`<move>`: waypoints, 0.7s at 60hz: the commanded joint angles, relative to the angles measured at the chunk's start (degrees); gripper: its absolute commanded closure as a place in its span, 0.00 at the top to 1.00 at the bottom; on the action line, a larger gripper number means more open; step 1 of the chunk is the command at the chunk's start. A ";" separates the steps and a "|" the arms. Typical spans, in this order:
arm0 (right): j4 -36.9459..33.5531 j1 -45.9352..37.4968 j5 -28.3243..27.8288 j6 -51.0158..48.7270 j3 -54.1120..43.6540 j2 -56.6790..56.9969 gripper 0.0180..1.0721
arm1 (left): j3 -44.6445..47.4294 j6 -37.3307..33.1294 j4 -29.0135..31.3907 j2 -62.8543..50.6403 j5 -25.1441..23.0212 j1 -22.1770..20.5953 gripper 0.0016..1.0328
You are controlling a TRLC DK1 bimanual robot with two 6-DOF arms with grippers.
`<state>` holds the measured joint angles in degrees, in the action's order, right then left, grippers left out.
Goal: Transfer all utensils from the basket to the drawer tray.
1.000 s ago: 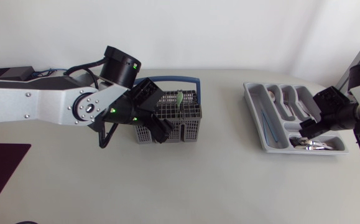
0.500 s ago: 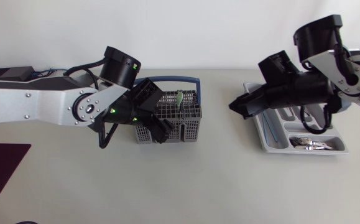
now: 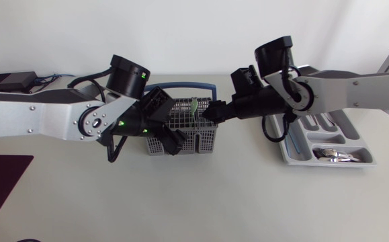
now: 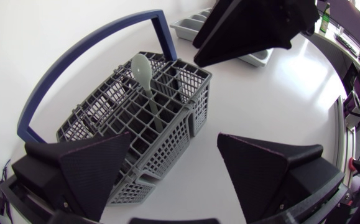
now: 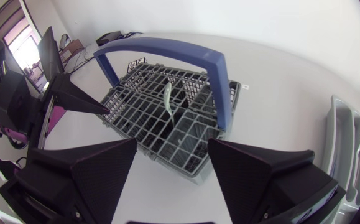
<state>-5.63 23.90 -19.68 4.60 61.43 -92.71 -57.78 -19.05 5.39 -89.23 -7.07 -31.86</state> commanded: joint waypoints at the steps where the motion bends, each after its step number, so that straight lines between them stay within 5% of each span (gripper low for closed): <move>1: 2.73 1.85 0.79 3.22 1.68 -2.22 0.71 | 1.44 1.47 -0.91 -0.42 -0.05 0.66 0.95; 17: 11.60 3.70 6.06 5.59 1.59 -6.35 0.48 | 1.62 1.65 -3.89 -2.53 -0.14 2.24 0.95; 42: 14.59 5.72 9.14 6.39 5.37 -11.53 0.37 | 1.18 1.65 -5.12 -4.37 -0.31 2.76 0.95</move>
<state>7.97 29.19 -11.55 9.13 64.60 -102.13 -57.78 -18.00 0.91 -92.38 -7.07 -29.63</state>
